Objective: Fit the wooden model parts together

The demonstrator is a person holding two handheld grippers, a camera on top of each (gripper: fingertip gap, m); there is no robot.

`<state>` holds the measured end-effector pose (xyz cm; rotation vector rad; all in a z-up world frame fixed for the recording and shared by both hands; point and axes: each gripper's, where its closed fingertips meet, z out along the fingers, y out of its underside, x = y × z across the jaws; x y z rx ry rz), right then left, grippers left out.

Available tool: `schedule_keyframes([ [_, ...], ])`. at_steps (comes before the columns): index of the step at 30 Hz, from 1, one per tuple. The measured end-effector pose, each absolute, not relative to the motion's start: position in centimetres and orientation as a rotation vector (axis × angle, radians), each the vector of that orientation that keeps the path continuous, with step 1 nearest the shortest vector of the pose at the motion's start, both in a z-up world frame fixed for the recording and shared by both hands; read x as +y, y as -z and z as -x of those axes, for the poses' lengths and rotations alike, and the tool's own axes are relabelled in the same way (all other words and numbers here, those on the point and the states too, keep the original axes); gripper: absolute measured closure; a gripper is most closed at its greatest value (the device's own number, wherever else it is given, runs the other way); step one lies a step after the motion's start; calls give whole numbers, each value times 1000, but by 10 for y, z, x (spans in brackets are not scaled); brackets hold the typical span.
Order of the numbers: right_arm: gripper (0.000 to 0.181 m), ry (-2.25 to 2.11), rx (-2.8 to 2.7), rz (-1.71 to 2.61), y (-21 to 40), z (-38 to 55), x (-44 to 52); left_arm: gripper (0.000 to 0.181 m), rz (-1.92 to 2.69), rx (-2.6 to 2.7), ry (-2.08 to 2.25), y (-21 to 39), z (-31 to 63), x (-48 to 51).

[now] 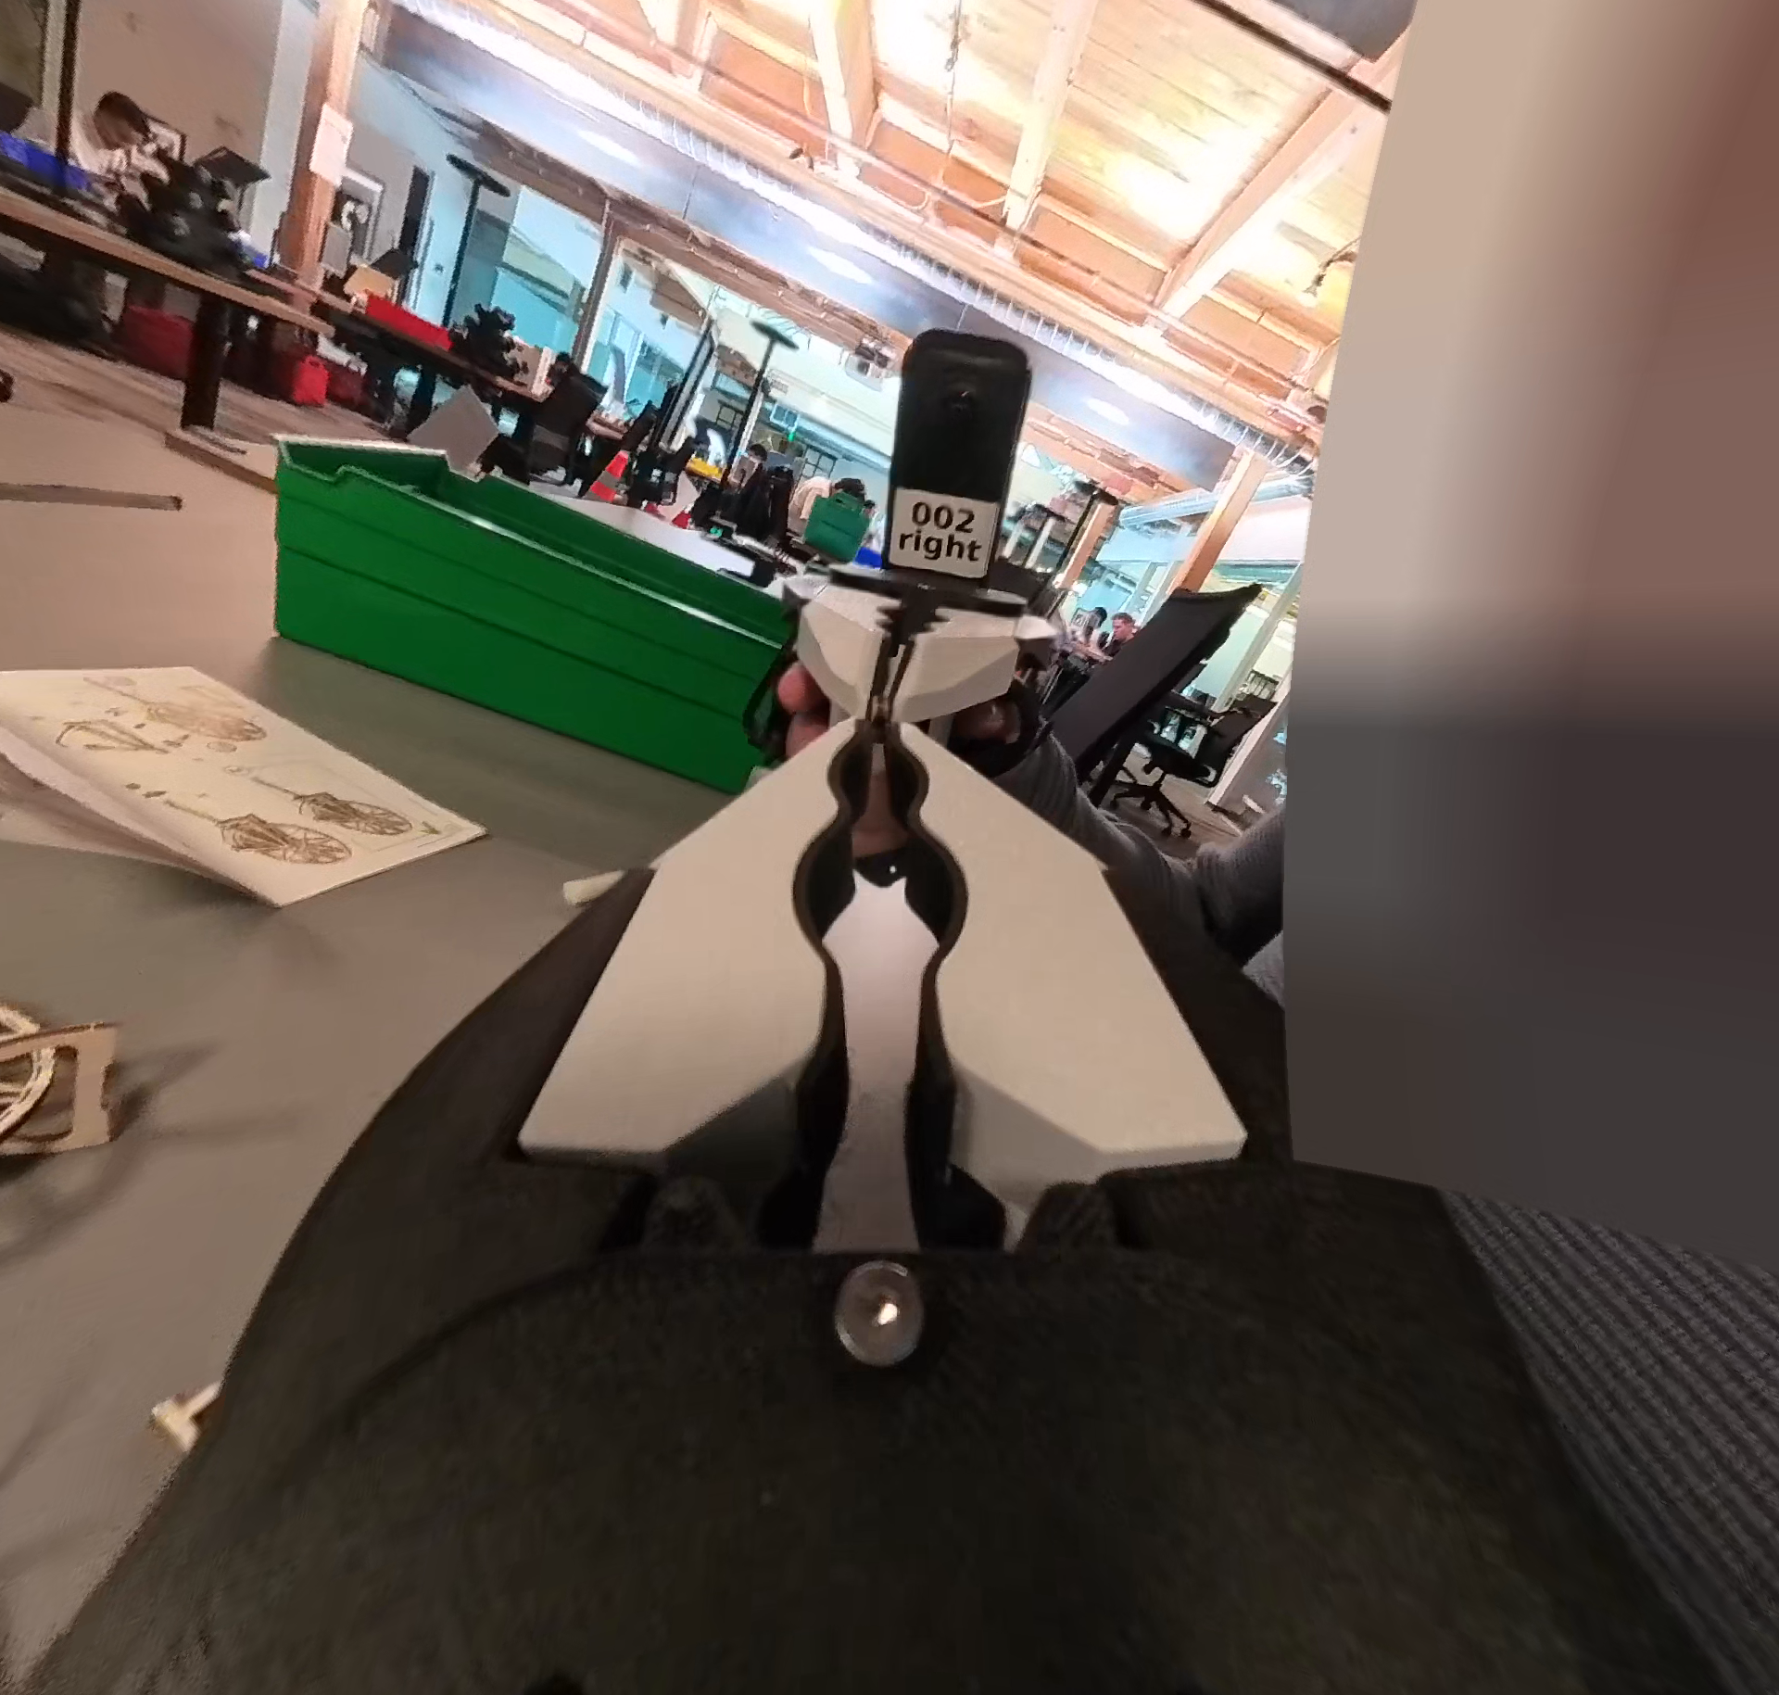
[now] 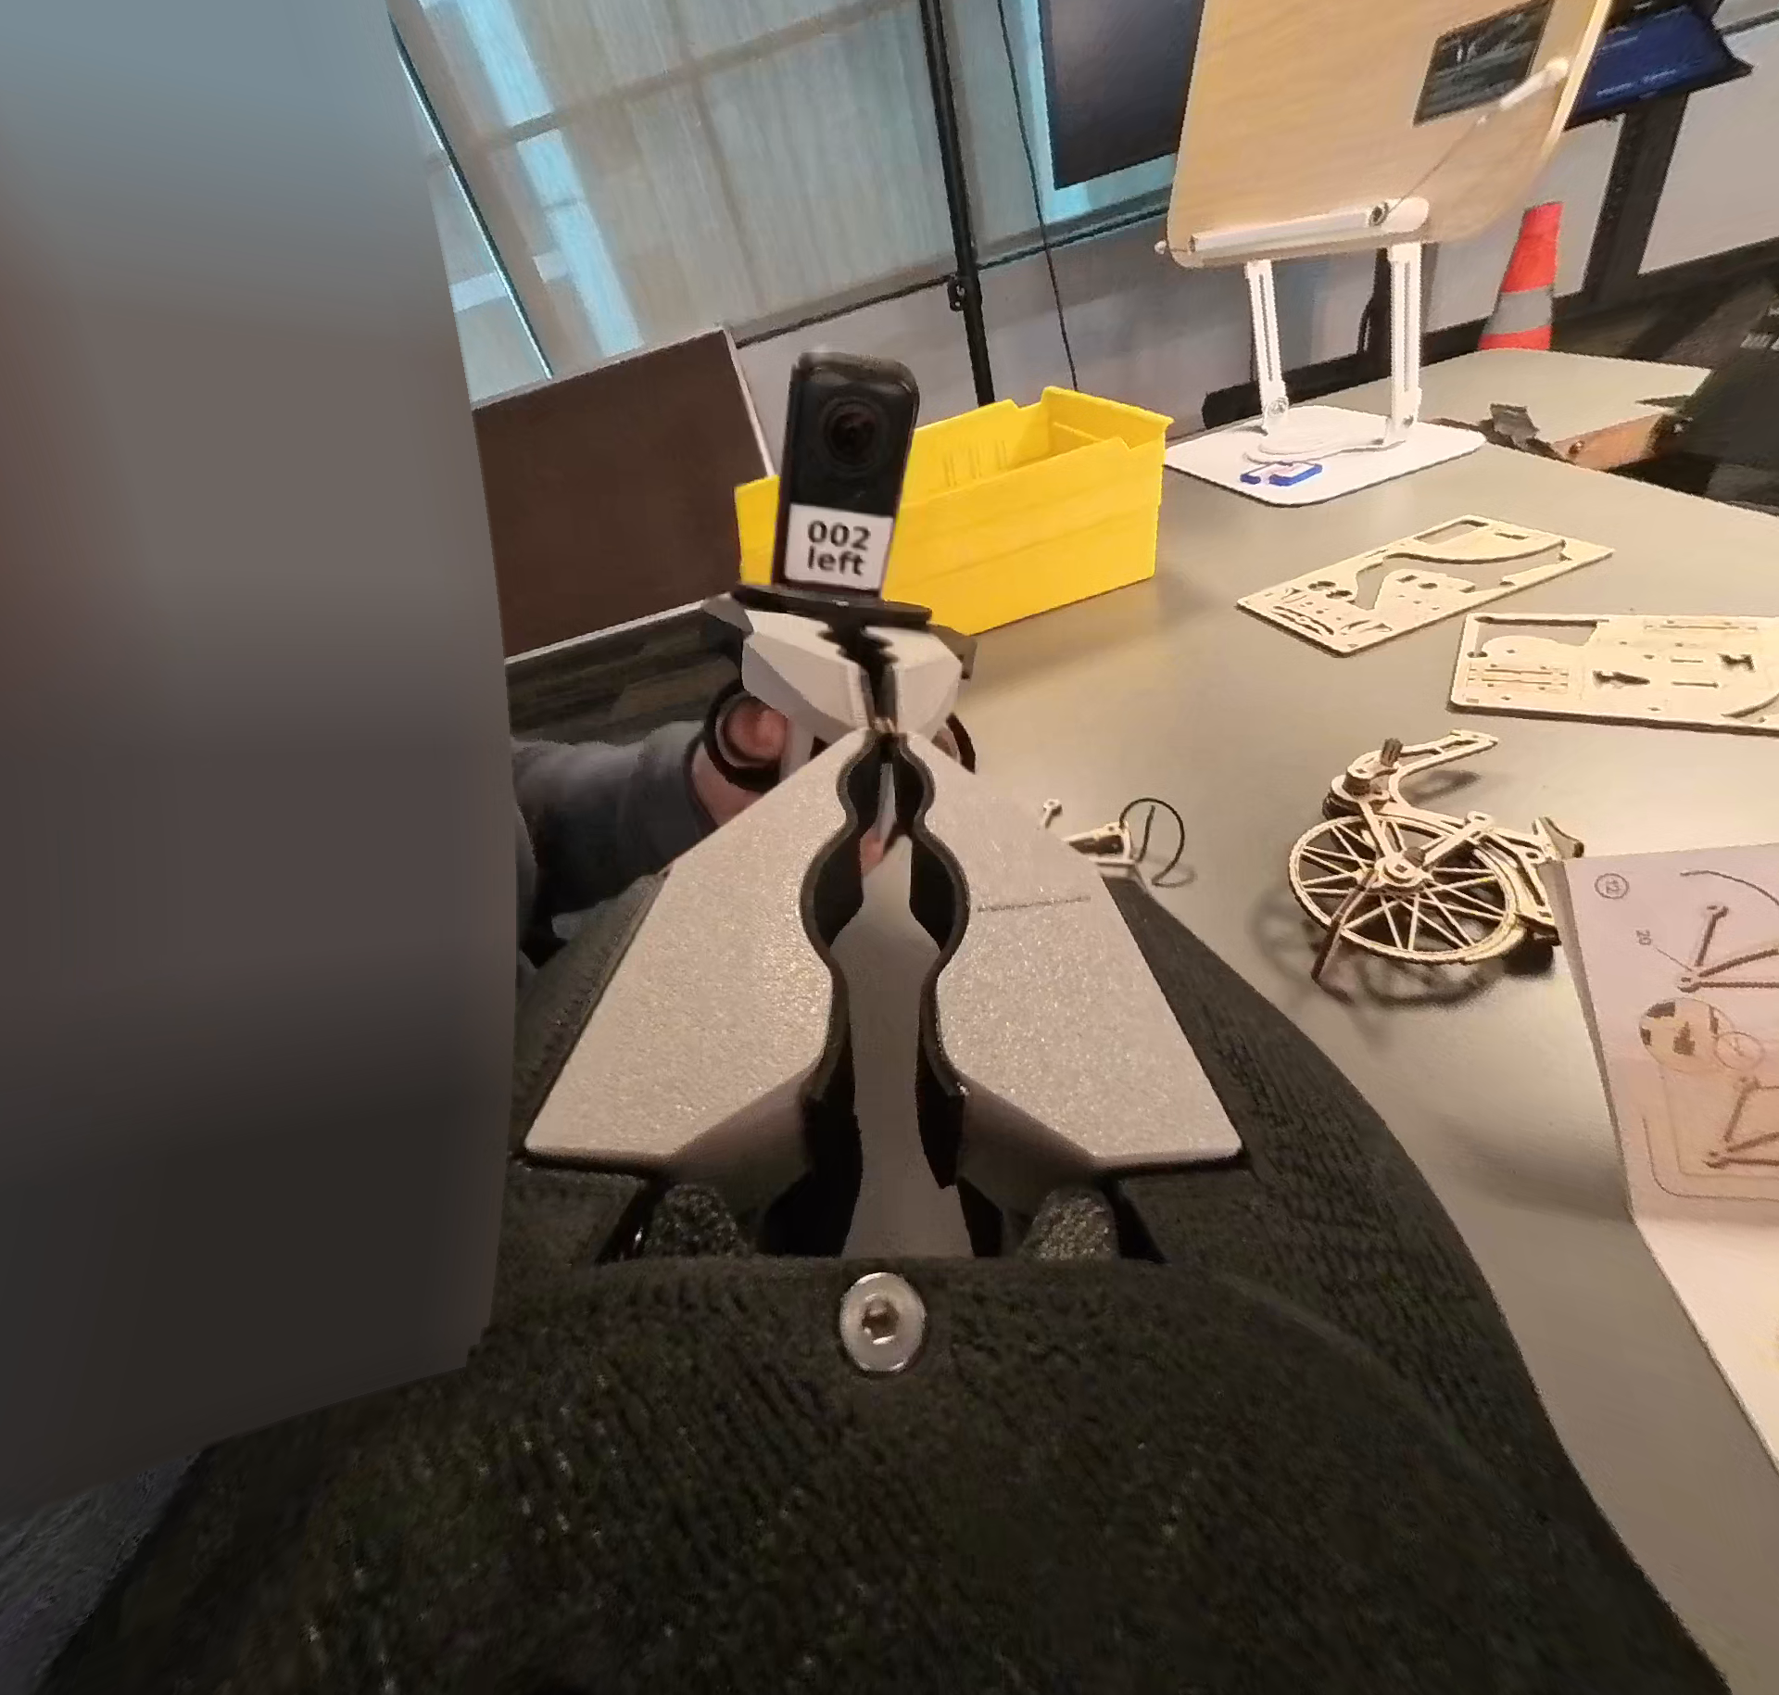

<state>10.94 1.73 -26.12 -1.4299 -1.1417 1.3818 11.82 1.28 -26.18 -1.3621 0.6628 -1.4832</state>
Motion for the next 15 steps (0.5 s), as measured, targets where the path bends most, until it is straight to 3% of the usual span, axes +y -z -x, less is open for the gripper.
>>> schedule_keyframes([
  [3,181,-1302,-1193,1479,279,-107,28,174,1530,639,1358,281,-111,22],
  [8,181,-1030,-1468,1589,328,-99,52,155,1952,683,691,353,-56,41],
  [11,181,-911,-1712,1553,350,-84,57,144,2086,758,627,379,-49,37],
  [15,181,-765,-2058,1463,371,-68,57,144,2164,870,569,402,-49,37],
])
